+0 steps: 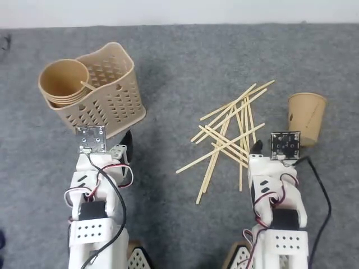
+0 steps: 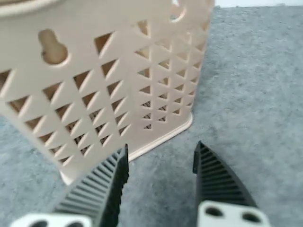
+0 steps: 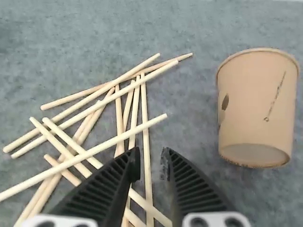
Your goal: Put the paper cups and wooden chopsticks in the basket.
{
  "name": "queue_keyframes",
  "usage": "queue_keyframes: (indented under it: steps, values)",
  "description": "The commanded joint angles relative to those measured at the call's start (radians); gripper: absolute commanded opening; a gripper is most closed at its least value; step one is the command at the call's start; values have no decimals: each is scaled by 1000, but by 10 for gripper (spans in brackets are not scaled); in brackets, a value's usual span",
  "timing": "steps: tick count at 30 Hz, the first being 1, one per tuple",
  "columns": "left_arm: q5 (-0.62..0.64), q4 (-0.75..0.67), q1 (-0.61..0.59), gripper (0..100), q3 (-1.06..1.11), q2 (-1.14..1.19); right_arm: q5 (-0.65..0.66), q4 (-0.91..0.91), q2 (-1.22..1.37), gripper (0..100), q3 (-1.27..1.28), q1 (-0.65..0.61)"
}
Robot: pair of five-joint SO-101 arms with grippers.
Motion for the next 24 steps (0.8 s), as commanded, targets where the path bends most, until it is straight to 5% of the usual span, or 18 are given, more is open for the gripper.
queue_keyframes:
  steps: [1,12,24]
  values:
    - [15,3,-5,209,-8,-14,14,107,1,91,-173,-1]
    - [14,11,-3,209,-5,-14,173,110,147,91,-500,239]
    - [14,11,0,209,-5,-14,212,197,1144,91,-1263,378]
